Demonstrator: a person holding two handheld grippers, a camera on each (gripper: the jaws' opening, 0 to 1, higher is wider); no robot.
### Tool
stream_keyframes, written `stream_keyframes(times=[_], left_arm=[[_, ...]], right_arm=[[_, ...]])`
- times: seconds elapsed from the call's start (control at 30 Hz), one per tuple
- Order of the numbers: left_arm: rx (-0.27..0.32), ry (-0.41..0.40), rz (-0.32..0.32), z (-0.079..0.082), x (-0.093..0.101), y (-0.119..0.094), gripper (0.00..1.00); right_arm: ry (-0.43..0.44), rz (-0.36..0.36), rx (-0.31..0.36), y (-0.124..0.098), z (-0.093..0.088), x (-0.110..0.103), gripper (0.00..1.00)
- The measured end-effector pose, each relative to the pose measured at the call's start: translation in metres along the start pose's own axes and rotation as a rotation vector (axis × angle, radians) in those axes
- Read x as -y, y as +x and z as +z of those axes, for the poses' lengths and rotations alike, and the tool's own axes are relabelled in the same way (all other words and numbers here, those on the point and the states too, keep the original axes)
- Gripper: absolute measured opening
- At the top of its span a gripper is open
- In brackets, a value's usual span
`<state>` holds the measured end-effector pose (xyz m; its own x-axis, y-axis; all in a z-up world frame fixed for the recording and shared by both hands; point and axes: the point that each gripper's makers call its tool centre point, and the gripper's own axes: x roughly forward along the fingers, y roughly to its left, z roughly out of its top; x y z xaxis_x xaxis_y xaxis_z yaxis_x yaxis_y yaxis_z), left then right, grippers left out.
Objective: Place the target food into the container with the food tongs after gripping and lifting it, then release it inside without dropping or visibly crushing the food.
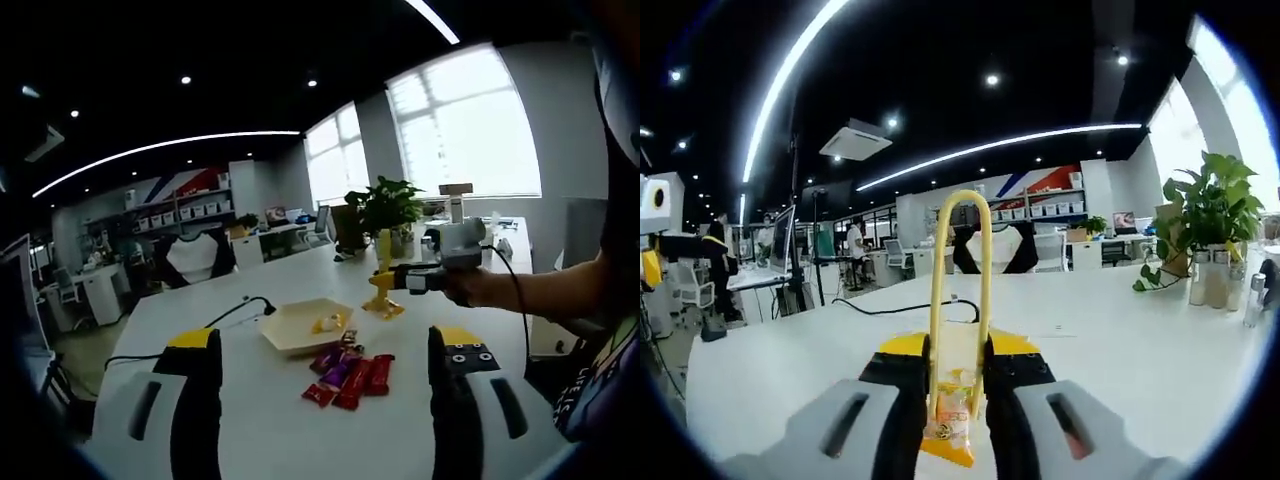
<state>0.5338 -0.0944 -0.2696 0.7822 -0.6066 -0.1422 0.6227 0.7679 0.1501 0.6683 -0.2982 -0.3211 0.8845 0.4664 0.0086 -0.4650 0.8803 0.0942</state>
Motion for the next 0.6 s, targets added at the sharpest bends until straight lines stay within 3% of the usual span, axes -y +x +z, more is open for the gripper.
stream_keyframes(times=[0.27, 0.6], left_arm=[[0.005, -0.005, 0.014, 0.001, -0.001, -0.001, 0.90], [0.007, -0.005, 0.019, 0.002, -0.004, -0.005, 0.90]], right_arm=[[0.022, 0.034, 0.028, 0.040, 0.018, -0.001, 0.15], [0.011, 0.106, 0.028, 0.086, 0.026, -0.014, 0.16]])
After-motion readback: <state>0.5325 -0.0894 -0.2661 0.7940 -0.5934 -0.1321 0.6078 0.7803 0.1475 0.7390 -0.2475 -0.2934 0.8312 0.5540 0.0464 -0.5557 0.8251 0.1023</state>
